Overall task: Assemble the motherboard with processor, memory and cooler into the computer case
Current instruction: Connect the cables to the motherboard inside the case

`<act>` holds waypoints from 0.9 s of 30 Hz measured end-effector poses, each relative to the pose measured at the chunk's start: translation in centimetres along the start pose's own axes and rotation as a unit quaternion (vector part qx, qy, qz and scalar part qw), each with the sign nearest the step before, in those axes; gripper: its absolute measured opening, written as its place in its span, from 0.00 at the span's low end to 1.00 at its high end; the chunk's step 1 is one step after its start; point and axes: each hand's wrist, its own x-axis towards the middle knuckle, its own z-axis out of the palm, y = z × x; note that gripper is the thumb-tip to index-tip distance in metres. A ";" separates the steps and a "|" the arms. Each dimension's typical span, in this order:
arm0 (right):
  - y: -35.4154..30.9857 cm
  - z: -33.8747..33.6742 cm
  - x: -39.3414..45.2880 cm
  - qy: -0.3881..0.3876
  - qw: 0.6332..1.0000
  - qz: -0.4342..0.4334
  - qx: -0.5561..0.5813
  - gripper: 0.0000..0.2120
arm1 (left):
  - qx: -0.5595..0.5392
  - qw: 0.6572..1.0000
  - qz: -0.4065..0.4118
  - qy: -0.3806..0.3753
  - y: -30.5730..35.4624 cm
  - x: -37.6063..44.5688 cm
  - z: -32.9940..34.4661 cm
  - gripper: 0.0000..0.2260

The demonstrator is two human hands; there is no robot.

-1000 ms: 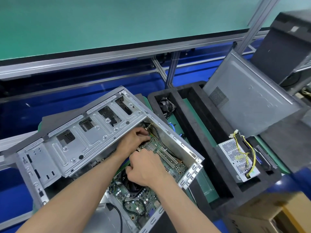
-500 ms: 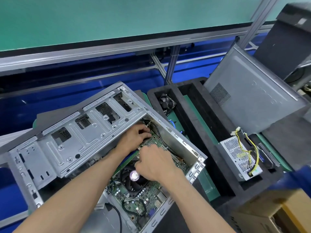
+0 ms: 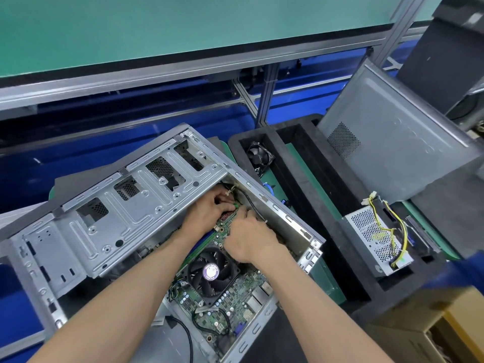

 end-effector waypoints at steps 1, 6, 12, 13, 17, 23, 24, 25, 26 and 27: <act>0.0 0.0 0.4 -0.017 1.000 0.005 0.019 0.39 | 0.003 1.000 0.000 0.000 0.1 -0.1 -0.1 0.10; 0.4 0.2 2.5 -0.083 0.990 0.036 0.104 0.40 | 0.003 1.000 0.005 -0.001 0.3 -0.1 -0.1 0.13; 0.7 0.7 3.6 -0.087 0.979 0.062 0.171 0.36 | -0.026 1.000 -0.011 -0.002 0.2 0.1 0.0 0.10; 0.7 0.7 3.6 -0.083 0.979 0.064 0.176 0.36 | -0.022 1.000 -0.007 -0.001 0.3 0.1 0.0 0.10; 0.7 0.5 3.4 -0.085 0.981 0.053 0.169 0.36 | 0.016 1.000 0.021 0.009 0.2 0.0 0.0 0.12; 0.7 -0.1 2.6 -0.058 0.985 0.058 0.153 0.26 | 0.062 0.997 0.038 0.019 0.1 0.1 0.2 0.13; 0.7 -0.2 2.5 -0.054 0.986 0.057 0.146 0.25 | 0.072 0.996 0.042 0.020 0.1 0.1 0.3 0.14; 0.7 -0.2 2.4 -0.051 0.987 0.056 0.139 0.24 | 0.082 0.995 0.044 0.020 0.2 0.1 0.3 0.14; 0.7 -0.2 2.3 -0.048 0.989 0.054 0.131 0.25 | 0.089 0.995 0.046 0.018 0.2 0.1 0.3 0.14; 0.7 -0.2 2.3 -0.046 0.990 0.053 0.123 0.26 | 0.094 0.994 0.047 0.016 0.2 0.1 0.4 0.15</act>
